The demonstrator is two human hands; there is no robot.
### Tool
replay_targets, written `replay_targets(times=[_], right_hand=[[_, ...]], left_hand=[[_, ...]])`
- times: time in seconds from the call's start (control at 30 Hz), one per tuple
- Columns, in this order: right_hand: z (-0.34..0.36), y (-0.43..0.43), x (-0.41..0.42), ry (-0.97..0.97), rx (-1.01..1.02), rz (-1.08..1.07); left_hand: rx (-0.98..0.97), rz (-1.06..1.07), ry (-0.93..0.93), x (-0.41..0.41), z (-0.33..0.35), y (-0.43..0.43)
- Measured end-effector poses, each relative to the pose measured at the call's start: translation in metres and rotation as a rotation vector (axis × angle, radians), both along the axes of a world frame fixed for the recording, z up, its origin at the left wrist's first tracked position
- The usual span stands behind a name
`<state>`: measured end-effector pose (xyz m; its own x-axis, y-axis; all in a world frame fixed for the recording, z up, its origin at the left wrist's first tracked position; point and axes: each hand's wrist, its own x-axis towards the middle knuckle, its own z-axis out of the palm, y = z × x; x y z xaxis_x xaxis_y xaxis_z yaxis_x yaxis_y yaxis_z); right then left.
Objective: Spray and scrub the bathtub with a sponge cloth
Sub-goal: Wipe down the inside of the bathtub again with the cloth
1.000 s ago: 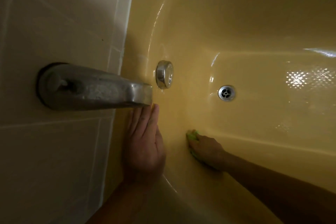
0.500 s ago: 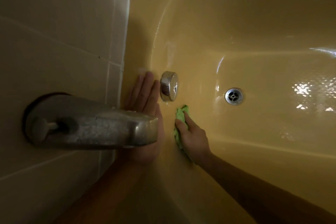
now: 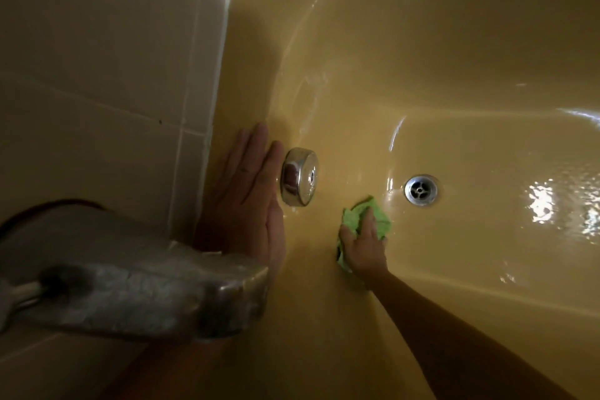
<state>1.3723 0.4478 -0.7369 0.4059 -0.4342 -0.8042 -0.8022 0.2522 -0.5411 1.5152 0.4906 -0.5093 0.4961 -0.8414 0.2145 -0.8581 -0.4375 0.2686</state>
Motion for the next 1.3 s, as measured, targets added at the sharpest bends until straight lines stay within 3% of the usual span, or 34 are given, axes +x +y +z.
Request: replay_targets(times=[0.13, 0.23, 0.3, 0.37, 0.47, 0.53, 0.6, 0.7, 0.83, 0.93, 0.97, 1.07, 1.13, 1.2, 1.3], right_hand=[[0.035, -0.007, 0.025, -0.156, 0.124, -0.251], [0.078, -0.009, 0.027, -0.439, 0.042, -0.225], [0.077, -0.002, 0.022, -0.514, -0.044, -0.179], [0.053, -0.001, 0.022, -0.406, -0.011, -0.213], [0.025, -0.014, 0.04, -0.097, 0.166, -0.389], [0.027, -0.032, 0.064, -0.068, 0.215, -0.458], [0.048, -0.058, 0.09, -0.17, 0.217, -0.541], [0.109, -0.105, 0.115, -0.507, 0.078, -0.551], [0.17, -0.118, 0.125, -0.853, -0.366, -0.391], [0.127, -0.11, 0.123, -0.777, -0.391, -0.374], [0.106, -0.109, 0.121, -0.689, -0.293, -0.401], [0.059, -0.111, 0.123, -0.368, 0.253, -0.581], [0.045, -0.119, 0.129, -0.3, 0.365, -0.662], [0.065, -0.137, 0.14, -0.304, 0.295, -0.688], [0.12, -0.177, 0.161, -0.593, -0.04, -0.713]], left_hand=[[0.027, 0.0, 0.038, 0.005, 0.003, -0.004], [0.029, -0.007, 0.049, 0.007, 0.004, -0.007], [0.039, -0.025, 0.059, 0.011, 0.005, -0.008], [0.042, -0.027, 0.064, 0.013, 0.007, -0.011], [0.044, -0.026, 0.052, 0.011, 0.007, -0.015], [0.037, -0.026, 0.06, 0.014, 0.007, -0.017], [0.03, -0.042, 0.065, 0.021, 0.006, -0.022], [0.032, -0.071, 0.052, 0.03, 0.005, -0.031], [0.042, -0.064, 0.033, 0.036, 0.005, -0.039], [0.041, -0.048, 0.03, 0.039, 0.005, -0.043], [0.035, -0.035, 0.028, 0.04, 0.004, -0.046], [0.023, 0.0, -0.001, 0.045, 0.004, -0.056], [0.013, 0.014, -0.018, 0.048, 0.003, -0.063], [0.0, 0.011, -0.036, 0.05, 0.002, -0.068], [-0.006, -0.017, -0.062, 0.052, 0.0, -0.073]])
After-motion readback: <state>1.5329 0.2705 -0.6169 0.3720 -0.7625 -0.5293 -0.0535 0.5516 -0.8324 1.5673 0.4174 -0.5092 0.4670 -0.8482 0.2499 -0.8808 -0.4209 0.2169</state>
